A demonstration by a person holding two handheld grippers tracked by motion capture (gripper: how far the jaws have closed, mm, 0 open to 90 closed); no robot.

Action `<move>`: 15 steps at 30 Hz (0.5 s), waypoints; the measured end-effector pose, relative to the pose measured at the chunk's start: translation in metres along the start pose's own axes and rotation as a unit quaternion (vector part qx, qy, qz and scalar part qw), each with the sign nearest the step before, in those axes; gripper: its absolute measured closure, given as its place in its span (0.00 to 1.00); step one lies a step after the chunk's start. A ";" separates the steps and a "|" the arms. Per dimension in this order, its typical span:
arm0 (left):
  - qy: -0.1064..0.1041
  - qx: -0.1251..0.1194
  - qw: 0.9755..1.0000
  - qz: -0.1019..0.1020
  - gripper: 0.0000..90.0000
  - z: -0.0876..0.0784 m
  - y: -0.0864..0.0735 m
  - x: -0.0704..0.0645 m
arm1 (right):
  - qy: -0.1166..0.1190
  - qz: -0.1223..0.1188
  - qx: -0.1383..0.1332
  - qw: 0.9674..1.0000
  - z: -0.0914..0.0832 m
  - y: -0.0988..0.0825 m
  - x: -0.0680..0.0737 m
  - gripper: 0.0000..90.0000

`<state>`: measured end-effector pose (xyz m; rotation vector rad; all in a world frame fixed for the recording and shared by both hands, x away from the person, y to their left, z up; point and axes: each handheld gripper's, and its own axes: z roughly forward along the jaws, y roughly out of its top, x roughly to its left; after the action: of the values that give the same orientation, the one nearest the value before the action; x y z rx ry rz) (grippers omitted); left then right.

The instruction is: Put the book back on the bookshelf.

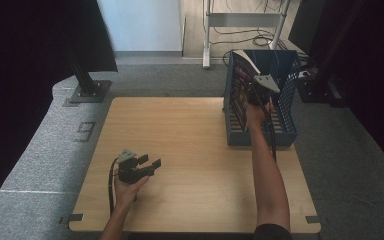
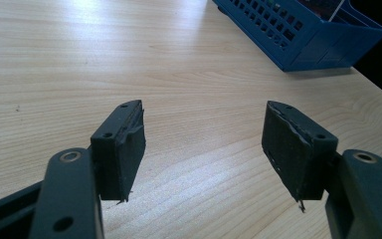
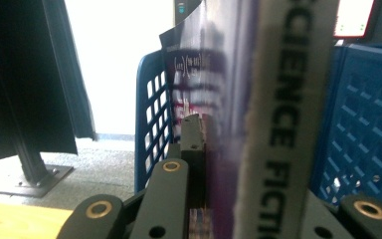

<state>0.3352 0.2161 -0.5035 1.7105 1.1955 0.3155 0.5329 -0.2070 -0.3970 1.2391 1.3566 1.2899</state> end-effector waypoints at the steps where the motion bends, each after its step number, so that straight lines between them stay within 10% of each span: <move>1: 0.000 0.000 1.000 0.000 0.37 0.000 0.000 0.000 | 0.001 0.000 0.003 1.000 0.000 -0.002 0.000 0.90; 15: -0.006 -0.002 1.000 0.004 0.37 0.000 0.000 -0.003 | 0.007 -0.001 0.020 1.000 -0.010 -0.016 0.001 0.88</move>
<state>0.3340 0.2132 -0.5023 1.7118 1.1796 0.3125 0.5215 -0.2068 -0.4121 1.2591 1.3994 1.2772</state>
